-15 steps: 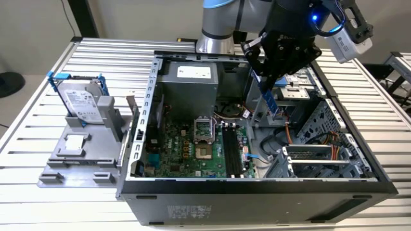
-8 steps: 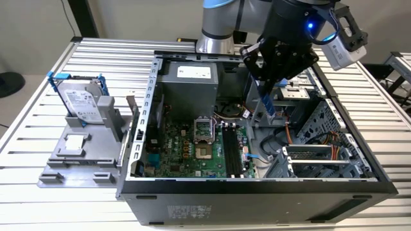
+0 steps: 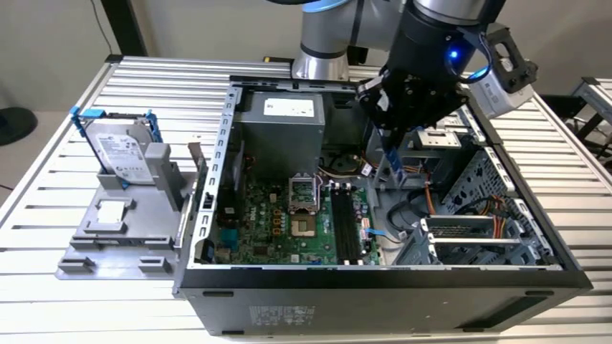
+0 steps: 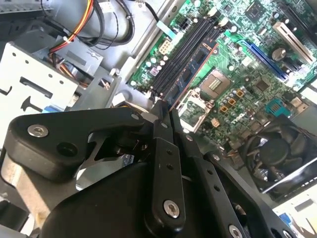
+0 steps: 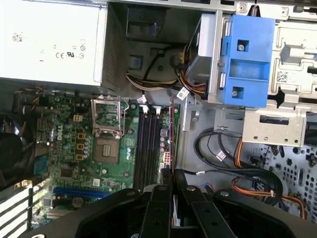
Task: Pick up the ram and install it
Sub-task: 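Insert the ram into the slot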
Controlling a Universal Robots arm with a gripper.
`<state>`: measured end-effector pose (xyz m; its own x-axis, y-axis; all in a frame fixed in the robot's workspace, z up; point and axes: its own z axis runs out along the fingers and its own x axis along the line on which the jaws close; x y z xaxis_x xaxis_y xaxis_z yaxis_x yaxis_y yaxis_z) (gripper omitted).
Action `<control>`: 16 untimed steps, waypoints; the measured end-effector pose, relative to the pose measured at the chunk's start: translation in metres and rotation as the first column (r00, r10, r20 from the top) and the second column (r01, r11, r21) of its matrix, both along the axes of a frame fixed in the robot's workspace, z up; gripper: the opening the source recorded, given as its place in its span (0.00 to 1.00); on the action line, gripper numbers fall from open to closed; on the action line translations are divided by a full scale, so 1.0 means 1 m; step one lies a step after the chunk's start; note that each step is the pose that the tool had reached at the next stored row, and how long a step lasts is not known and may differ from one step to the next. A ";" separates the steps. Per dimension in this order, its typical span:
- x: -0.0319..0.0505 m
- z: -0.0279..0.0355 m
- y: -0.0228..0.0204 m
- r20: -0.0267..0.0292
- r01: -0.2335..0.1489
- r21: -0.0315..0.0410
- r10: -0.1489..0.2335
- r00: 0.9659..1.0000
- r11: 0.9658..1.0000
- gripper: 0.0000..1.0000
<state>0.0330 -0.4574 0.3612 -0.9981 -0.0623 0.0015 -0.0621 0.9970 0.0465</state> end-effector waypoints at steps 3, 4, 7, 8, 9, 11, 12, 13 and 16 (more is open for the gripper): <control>0.0000 -0.0053 0.0000 0.000 0.004 0.000 -0.004 1.000 1.000 0.00; 0.0000 -0.0072 0.0000 0.000 0.005 0.000 -0.005 1.000 1.000 0.00; 0.0000 -0.0126 0.0000 0.000 0.009 0.000 -0.009 1.000 1.000 0.00; 0.0001 -0.0145 0.0000 0.000 0.010 0.000 -0.010 1.000 1.000 0.00; 0.0001 -0.0163 0.0000 0.000 0.012 0.000 -0.012 1.000 1.000 0.00; 0.0001 -0.0199 0.0000 0.000 0.013 0.000 -0.013 1.000 1.000 0.00; 0.0001 -0.0216 0.0000 0.000 0.014 0.000 -0.014 1.000 1.000 0.00; 0.0002 -0.0234 0.0000 0.000 0.023 0.000 -0.023 1.000 1.000 0.00; 0.0001 -0.0289 0.0000 0.000 0.077 0.000 -0.077 0.997 0.997 0.00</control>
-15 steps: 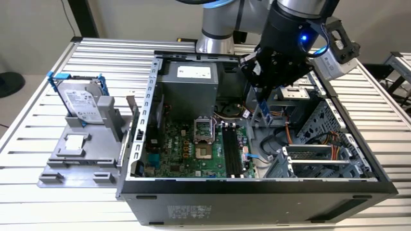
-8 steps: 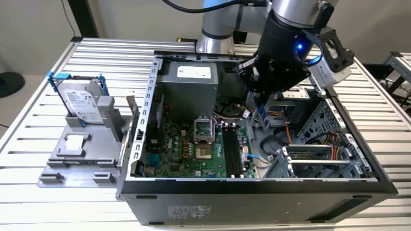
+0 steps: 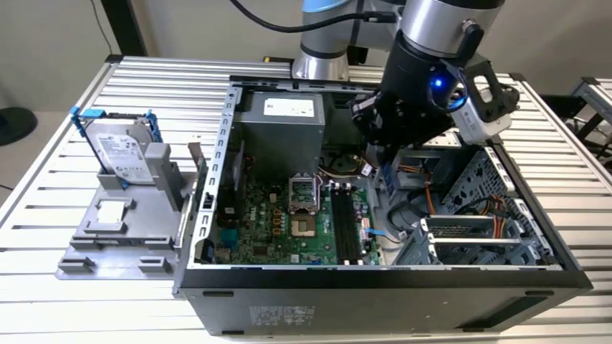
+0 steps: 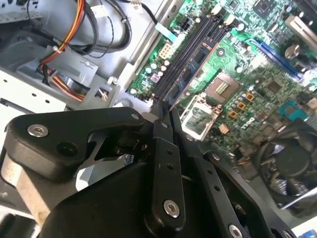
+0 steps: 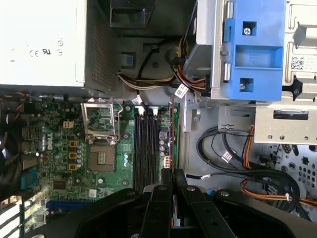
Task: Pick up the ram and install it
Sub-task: 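Insert the ram into the slot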
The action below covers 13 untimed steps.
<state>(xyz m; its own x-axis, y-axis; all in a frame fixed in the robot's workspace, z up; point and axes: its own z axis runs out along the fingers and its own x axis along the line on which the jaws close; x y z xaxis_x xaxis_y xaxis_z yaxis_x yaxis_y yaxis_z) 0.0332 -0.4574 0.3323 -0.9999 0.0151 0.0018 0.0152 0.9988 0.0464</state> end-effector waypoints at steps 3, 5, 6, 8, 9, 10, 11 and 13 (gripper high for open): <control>0.0000 -0.0055 0.0000 0.000 0.043 0.000 -0.043 0.999 0.999 0.00; 0.0000 -0.0091 0.0001 0.001 0.051 0.000 -0.051 0.999 0.999 0.00; -0.0001 -0.0109 -0.0006 0.001 0.051 0.000 -0.051 0.999 0.999 0.00; -0.0002 -0.0145 -0.0010 0.001 0.050 0.000 -0.050 0.999 0.999 0.00; -0.0002 -0.0164 -0.0010 0.001 0.050 0.000 -0.050 0.999 0.999 0.00; -0.0002 -0.0182 -0.0010 0.001 0.050 0.000 -0.050 0.999 0.999 0.00; -0.0002 -0.0200 -0.0010 0.001 0.050 0.000 -0.050 0.999 0.999 0.00; -0.0004 -0.0235 -0.0011 0.001 0.049 0.000 -0.049 0.999 0.999 0.00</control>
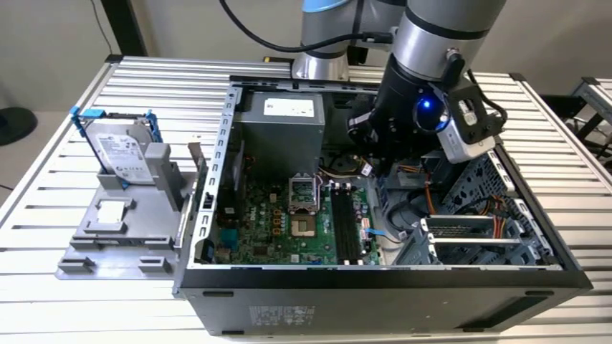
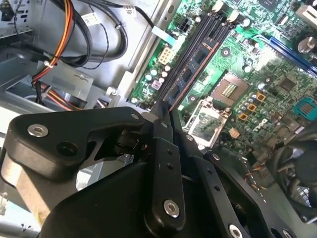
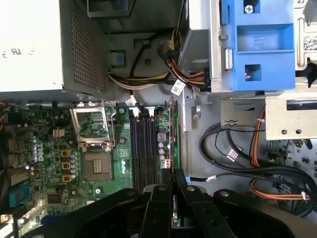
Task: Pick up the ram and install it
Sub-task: 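Insert the ram into the slot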
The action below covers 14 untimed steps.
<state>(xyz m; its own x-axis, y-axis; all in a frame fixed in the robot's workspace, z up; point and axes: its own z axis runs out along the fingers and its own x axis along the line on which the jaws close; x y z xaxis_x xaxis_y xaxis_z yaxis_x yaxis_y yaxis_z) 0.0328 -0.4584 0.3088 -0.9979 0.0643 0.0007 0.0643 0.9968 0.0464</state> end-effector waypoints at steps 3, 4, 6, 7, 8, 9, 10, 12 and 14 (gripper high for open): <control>0.0000 -0.0055 0.0000 0.000 -0.002 0.000 0.002 1.000 1.000 0.00; 0.0000 -0.0062 0.0000 0.000 -0.002 0.000 0.002 1.000 1.000 0.00; -0.0001 -0.0061 0.0000 -0.001 -0.002 0.000 0.002 1.000 1.000 0.00; -0.0001 -0.0061 0.0000 -0.001 -0.001 0.000 0.001 1.000 1.000 0.00; 0.0000 -0.0066 0.0000 -0.001 -0.002 0.000 0.002 1.000 1.000 0.00; 0.0000 -0.0082 0.0000 -0.001 -0.002 0.000 0.002 1.000 1.000 0.00; 0.0000 -0.0100 0.0000 -0.001 -0.002 0.000 0.002 1.000 1.000 0.00; 0.0000 -0.0135 0.0000 -0.001 -0.002 0.000 0.002 1.000 1.000 0.00; 0.0000 -0.0171 0.0000 -0.001 -0.002 0.000 0.002 1.000 1.000 0.00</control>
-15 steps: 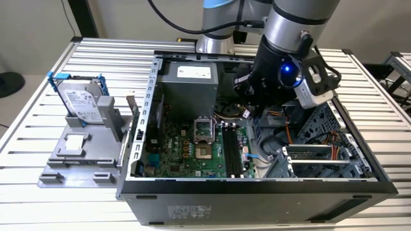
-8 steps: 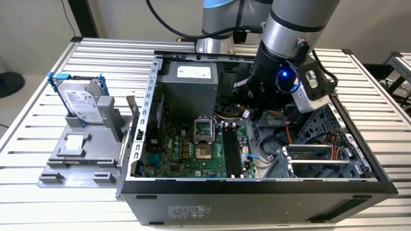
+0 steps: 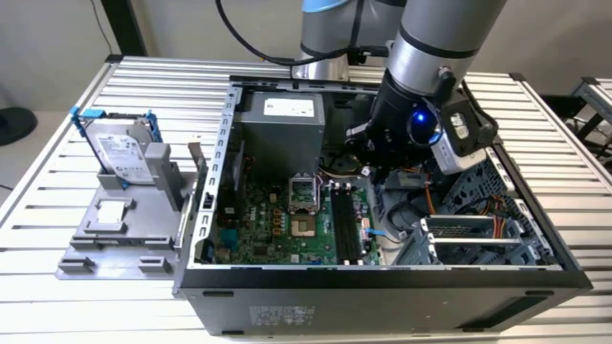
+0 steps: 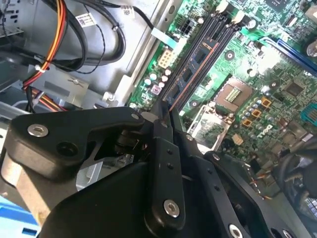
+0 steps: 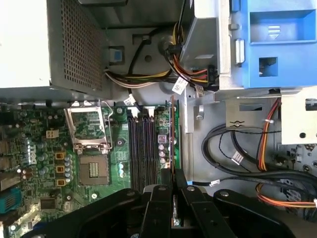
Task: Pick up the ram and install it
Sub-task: 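Insert the ram into the slot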
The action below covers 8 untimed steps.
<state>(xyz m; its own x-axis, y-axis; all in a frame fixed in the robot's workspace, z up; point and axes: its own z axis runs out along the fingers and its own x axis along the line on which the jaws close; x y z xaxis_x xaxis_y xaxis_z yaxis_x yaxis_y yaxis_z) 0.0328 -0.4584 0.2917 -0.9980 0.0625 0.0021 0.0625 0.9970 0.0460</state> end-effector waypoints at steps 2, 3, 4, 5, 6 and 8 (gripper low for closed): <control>0.0000 -0.0037 0.0000 0.000 -0.005 0.000 0.005 1.000 1.000 0.00; 0.0000 -0.0052 -0.0001 -0.001 -0.014 0.000 0.014 1.000 1.000 0.00; 0.0000 -0.0063 -0.0003 -0.003 -0.025 0.000 0.025 1.000 1.000 0.00; 0.0000 -0.0075 -0.0008 -0.006 -0.033 0.000 0.033 0.999 0.999 0.00; -0.0001 -0.0086 -0.0014 -0.010 -0.038 0.000 0.038 0.999 0.999 0.00; -0.0014 -0.0113 -0.0023 -0.015 -0.041 0.000 0.041 0.999 0.999 0.00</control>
<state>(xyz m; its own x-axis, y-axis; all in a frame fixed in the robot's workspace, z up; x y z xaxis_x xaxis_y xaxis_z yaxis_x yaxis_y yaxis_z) 0.0315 -0.4607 0.2804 -0.9996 0.0218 0.0166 0.0226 0.9987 0.0456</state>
